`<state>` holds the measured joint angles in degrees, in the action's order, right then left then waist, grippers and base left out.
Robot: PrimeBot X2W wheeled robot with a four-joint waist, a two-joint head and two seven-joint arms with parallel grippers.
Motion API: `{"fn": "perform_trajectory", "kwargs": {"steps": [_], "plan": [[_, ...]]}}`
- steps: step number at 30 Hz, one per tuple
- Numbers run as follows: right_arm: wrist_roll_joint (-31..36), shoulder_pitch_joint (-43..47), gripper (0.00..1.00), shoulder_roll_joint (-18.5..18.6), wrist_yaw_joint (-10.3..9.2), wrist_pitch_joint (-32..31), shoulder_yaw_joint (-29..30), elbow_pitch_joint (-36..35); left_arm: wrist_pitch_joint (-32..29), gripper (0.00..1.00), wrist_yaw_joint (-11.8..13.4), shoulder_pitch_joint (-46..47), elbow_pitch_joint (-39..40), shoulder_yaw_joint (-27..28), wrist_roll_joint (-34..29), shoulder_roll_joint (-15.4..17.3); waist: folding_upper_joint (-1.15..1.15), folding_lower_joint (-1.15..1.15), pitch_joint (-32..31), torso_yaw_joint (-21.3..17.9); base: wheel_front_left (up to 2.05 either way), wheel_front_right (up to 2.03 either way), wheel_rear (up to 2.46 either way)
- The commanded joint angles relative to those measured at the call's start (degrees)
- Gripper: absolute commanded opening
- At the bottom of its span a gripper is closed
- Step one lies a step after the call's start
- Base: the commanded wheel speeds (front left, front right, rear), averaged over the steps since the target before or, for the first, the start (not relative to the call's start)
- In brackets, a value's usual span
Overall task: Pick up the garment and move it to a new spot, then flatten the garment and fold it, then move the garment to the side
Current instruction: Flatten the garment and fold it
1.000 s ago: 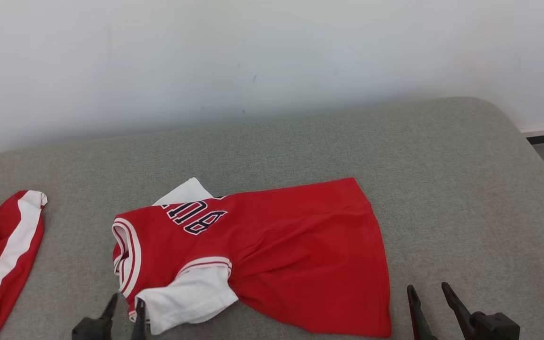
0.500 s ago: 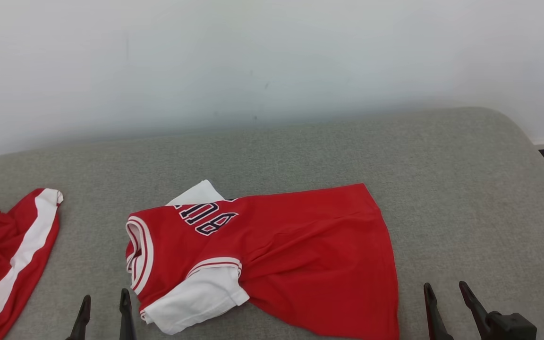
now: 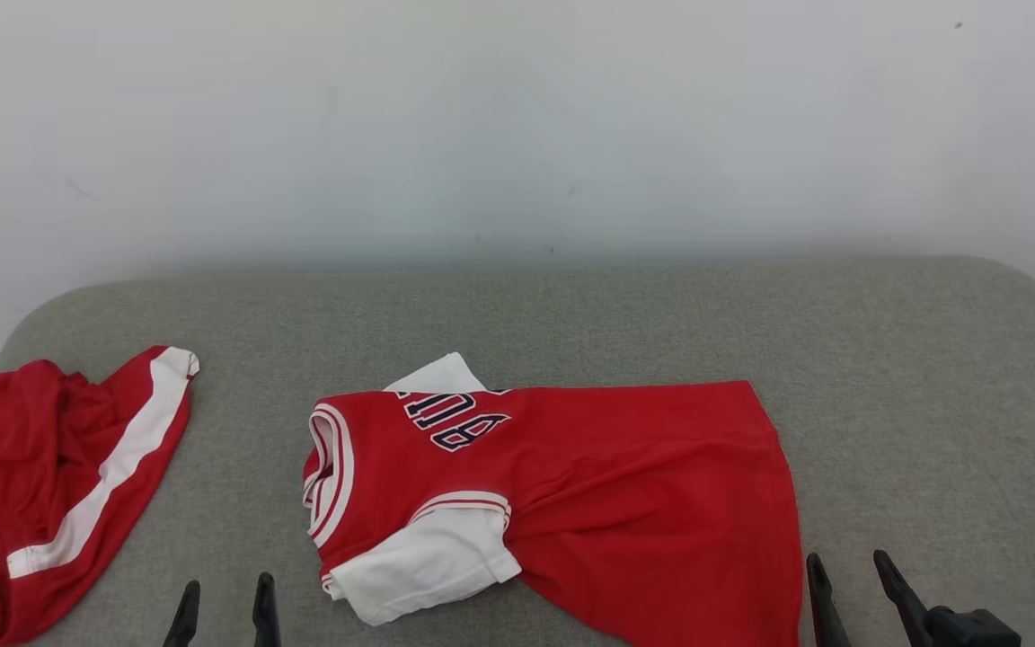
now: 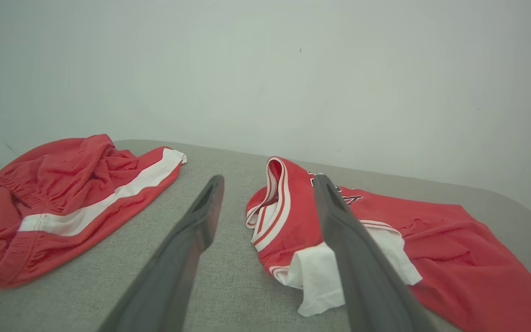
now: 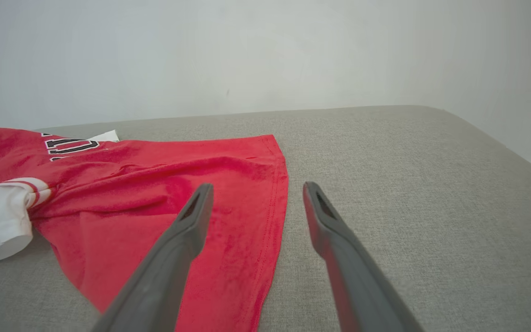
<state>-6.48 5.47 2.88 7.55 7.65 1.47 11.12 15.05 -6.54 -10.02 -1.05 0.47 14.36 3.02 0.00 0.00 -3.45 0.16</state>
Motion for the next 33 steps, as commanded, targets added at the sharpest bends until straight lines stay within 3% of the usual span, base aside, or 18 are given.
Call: {"fn": "perform_trajectory", "kwargs": {"steps": [1,10,26,33], "plan": [[-0.2,0.7,1.0,0.0,-0.13,0.3,0.0,0.1,0.2,1.0,-0.1,-1.1,0.1,0.0,-0.3,-0.1,0.0,0.0,-0.9,1.2,0.0,0.0,0.0],[-0.6,1.6,1.0,0.0,-0.13,0.4,-0.3,0.7,0.2,1.0,-0.9,-3.1,-1.7,-1.4,-3.1,-0.1,0.0,0.0,-1.8,2.0,0.0,0.0,0.0],[-1.1,1.0,1.0,0.0,-0.13,0.7,-0.2,0.9,0.2,1.0,-0.9,-2.4,-3.0,-2.9,-2.6,-0.2,0.0,0.0,-1.1,1.2,0.0,0.0,0.0],[-1.3,0.2,1.0,0.0,-0.13,0.5,-0.4,1.3,0.2,1.0,-0.9,-2.2,-9.1,-6.2,0.2,0.3,0.0,0.0,-0.5,1.1,0.0,0.0,0.0]]}}
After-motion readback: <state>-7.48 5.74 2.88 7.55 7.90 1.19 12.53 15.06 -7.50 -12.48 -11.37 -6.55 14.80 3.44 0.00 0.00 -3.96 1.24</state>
